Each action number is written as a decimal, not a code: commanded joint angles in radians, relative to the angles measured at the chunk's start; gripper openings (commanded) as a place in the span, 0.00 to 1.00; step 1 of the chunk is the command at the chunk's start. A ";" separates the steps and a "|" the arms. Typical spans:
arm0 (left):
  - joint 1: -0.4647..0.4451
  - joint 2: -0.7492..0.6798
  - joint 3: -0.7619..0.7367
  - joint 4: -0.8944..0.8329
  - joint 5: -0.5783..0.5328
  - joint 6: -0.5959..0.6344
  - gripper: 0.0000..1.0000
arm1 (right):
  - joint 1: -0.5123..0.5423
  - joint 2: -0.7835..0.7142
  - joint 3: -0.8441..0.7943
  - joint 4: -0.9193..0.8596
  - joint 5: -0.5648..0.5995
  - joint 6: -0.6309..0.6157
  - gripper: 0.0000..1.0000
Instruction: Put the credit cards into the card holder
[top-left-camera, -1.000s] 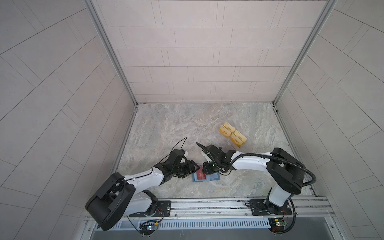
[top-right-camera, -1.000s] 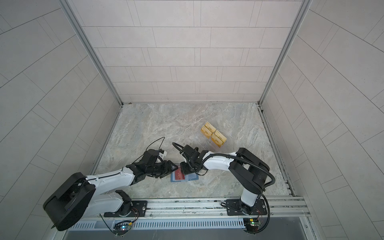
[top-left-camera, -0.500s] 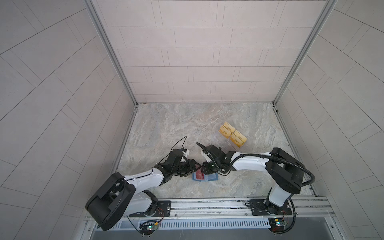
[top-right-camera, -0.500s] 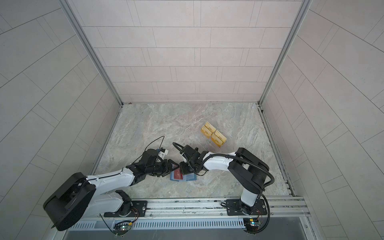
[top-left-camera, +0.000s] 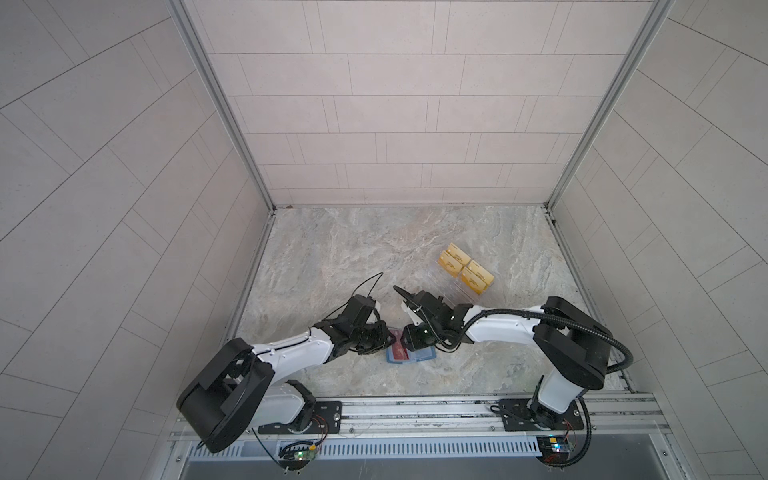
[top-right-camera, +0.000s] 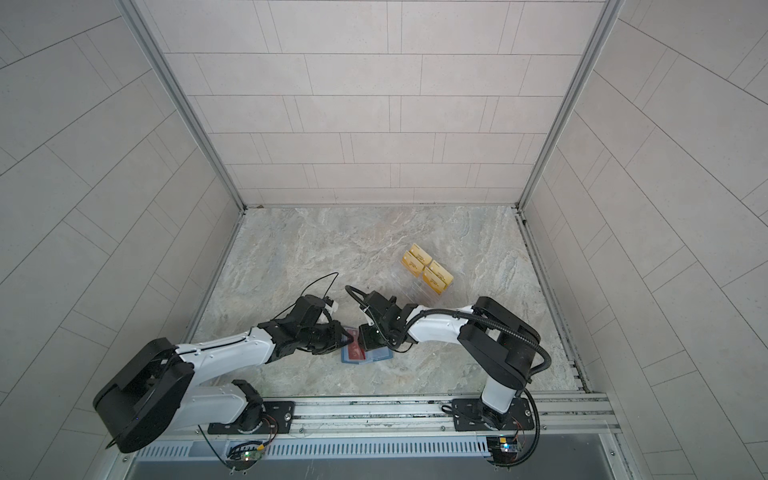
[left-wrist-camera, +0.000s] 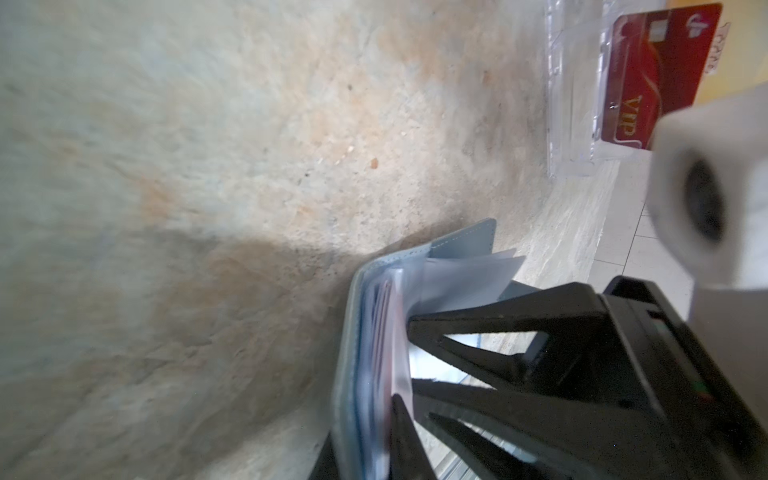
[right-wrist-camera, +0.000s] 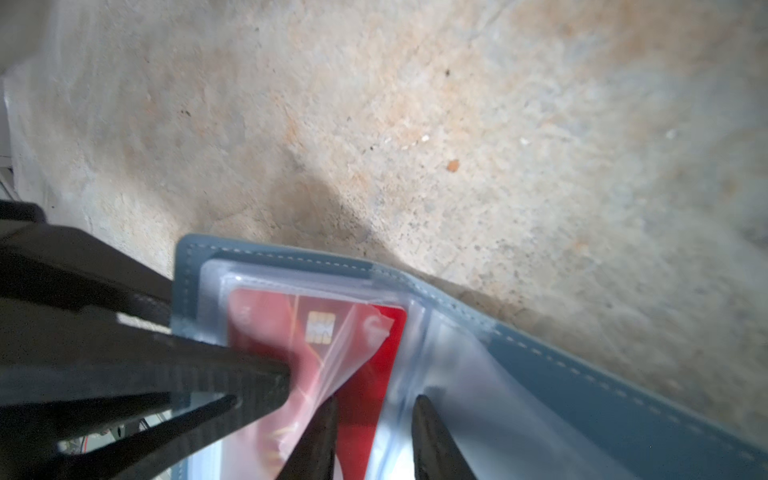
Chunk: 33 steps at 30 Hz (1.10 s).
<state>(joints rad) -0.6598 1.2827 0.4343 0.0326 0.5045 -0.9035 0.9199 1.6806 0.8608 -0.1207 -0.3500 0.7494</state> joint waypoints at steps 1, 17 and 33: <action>-0.009 -0.009 0.043 -0.106 -0.053 0.044 0.09 | 0.011 -0.055 -0.014 -0.133 0.077 -0.039 0.37; -0.100 0.045 0.383 -0.768 -0.433 0.169 0.14 | -0.016 -0.157 -0.079 -0.073 0.083 -0.061 0.39; -0.236 0.306 0.601 -0.872 -0.493 0.123 0.40 | -0.071 -0.213 -0.143 0.043 0.031 -0.085 0.46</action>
<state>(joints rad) -0.8913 1.5848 1.0027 -0.7986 0.0174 -0.7708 0.8543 1.4807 0.7307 -0.1070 -0.3115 0.6762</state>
